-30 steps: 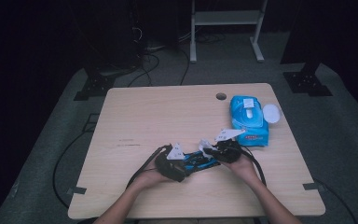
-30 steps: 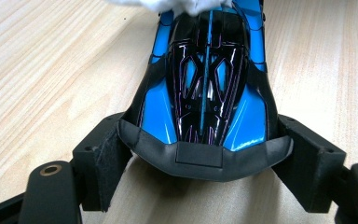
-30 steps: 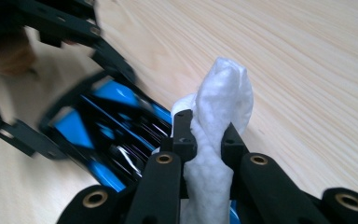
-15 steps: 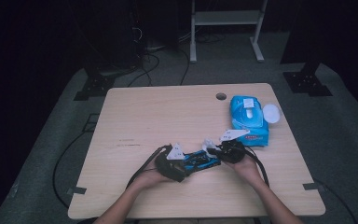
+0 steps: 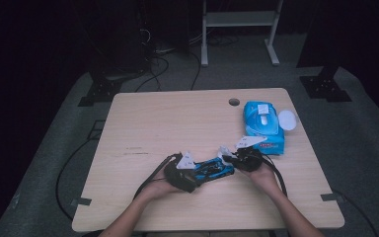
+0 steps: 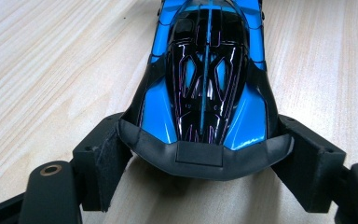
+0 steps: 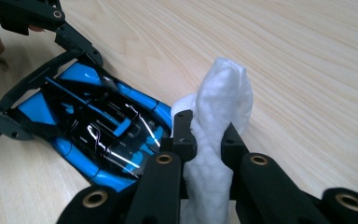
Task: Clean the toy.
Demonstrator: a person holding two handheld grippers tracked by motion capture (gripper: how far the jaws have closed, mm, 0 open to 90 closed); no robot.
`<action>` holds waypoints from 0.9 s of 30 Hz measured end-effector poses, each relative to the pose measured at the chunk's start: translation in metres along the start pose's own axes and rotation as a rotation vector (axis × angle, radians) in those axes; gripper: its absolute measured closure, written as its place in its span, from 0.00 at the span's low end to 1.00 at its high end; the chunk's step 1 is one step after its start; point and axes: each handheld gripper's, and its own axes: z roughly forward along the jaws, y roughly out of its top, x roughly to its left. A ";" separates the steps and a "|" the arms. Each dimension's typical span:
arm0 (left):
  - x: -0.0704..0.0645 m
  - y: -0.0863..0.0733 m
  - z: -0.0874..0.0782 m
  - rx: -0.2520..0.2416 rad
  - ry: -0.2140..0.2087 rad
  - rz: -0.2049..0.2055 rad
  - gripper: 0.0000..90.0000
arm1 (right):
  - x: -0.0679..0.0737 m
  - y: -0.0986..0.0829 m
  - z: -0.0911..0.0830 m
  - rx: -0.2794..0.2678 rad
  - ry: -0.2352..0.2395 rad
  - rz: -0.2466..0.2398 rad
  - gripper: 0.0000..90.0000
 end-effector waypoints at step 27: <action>0.000 0.000 0.000 0.000 0.002 -0.001 0.26 | 0.010 -0.025 -0.029 -0.013 0.066 0.019 0.90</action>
